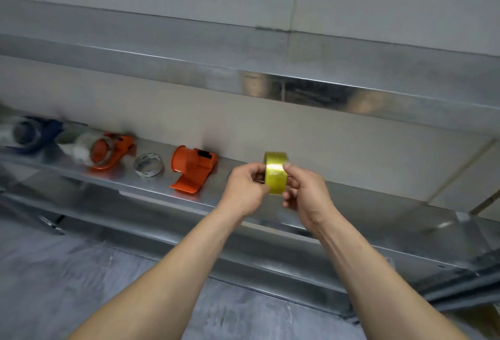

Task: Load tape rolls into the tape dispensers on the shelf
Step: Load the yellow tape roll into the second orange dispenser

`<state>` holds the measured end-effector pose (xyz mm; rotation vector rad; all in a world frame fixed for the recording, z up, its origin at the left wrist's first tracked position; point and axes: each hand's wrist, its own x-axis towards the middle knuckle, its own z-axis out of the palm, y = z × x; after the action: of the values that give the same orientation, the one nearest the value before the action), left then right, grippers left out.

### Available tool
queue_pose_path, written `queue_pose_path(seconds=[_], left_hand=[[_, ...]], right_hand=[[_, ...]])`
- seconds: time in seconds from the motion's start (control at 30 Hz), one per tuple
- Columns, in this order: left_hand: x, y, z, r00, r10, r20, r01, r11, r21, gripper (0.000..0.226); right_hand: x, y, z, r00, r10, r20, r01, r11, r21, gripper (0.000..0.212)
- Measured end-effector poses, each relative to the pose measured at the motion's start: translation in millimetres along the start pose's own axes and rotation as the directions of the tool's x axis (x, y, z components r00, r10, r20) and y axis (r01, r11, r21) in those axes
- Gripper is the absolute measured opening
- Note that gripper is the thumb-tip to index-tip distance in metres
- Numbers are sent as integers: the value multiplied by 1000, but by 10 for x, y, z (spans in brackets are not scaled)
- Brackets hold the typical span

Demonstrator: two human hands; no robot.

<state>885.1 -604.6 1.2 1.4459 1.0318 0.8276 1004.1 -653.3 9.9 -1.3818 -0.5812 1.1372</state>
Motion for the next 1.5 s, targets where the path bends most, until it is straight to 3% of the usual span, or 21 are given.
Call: queue_pose_path(seconds=[0.2,0.43,0.8,1.2,1.33,1.5], left_hand=[[-23,-85,-766,998,25,-60,-23,999,40,37],[116,-190,-1396,921,-87,-380,70,996,-59,38],[595,-200,-1828,862,-123,-493,137,990,-8,38],[1034,-497,-2010,884,-197,-423,243,969,55,38],[1133,-654,-2096,914,-199,-354,262,955,137,36],[1233,-782,-2254,953,-203,-226,246,952,182,38]], right_hand=[[22,148,782,999,16,-46,-15,1000,12,19],[272,164,1243,983,30,-181,-25,999,29,14],[881,292,1455,970,22,-241,-43,996,-80,23],[1040,369,1694,949,84,-304,-147,971,-189,19],[1072,601,1774,917,89,-389,-152,979,-134,26],[903,673,1963,855,85,-512,-125,991,-44,21]])
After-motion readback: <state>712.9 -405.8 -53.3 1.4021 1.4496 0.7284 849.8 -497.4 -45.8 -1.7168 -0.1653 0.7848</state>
